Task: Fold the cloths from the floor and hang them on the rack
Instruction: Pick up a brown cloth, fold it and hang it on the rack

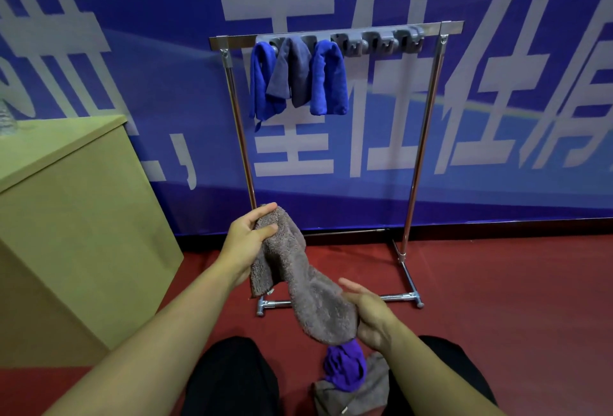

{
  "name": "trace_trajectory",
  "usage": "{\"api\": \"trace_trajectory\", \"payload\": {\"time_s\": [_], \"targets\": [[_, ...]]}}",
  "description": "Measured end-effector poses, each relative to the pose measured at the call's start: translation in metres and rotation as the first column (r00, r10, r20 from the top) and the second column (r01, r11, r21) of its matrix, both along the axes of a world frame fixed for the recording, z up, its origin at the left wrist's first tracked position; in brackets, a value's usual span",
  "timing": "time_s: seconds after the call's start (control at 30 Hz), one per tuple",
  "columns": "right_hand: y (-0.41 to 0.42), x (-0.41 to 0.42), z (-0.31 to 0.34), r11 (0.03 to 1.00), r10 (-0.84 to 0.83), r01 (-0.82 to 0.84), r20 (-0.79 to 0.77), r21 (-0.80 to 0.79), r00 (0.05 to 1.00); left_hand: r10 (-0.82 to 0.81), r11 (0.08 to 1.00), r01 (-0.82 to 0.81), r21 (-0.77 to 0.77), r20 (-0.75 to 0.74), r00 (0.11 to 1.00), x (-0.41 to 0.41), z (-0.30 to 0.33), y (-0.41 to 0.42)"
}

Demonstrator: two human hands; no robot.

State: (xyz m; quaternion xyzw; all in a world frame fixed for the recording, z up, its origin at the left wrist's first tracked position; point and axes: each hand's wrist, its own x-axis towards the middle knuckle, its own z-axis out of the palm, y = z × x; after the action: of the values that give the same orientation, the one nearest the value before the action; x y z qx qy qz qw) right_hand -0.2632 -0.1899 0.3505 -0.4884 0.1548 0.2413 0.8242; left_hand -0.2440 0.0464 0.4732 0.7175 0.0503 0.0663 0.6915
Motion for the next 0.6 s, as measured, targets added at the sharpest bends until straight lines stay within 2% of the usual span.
{"api": "trace_trajectory", "payload": {"time_s": [0.03,0.1,0.2,0.37,0.43,0.6], "targets": [[-0.003,-0.002,0.005,0.997,0.043,-0.044,0.013,0.063,0.999,-0.002,1.000,0.002,-0.005,-0.007,1.000,-0.001,0.000,0.001],[-0.008,-0.006,0.012,0.993,0.101,-0.105,0.066,0.059,0.993,-0.010,1.000,0.010,0.007,-0.020,1.000,-0.002,-0.001,0.003],[-0.004,-0.002,0.011,0.986,0.146,-0.128,0.190,-0.103,0.971,-0.028,0.992,0.030,0.121,-0.020,0.999,-0.003,-0.009,0.009],[-0.007,0.011,0.008,0.916,0.164,0.018,0.415,-0.401,0.895,-0.091,0.899,0.079,0.431,0.007,0.996,-0.010,-0.022,0.021],[-0.015,0.017,0.010,0.858,0.185,0.098,0.482,-0.504,0.857,-0.092,0.855,0.088,0.511,-0.017,0.996,-0.010,-0.029,0.028],[-0.033,0.028,0.028,0.758,0.219,0.211,0.547,-0.616,0.808,-0.012,0.841,0.060,0.538,-0.092,0.996,-0.008,-0.045,0.039]]}}
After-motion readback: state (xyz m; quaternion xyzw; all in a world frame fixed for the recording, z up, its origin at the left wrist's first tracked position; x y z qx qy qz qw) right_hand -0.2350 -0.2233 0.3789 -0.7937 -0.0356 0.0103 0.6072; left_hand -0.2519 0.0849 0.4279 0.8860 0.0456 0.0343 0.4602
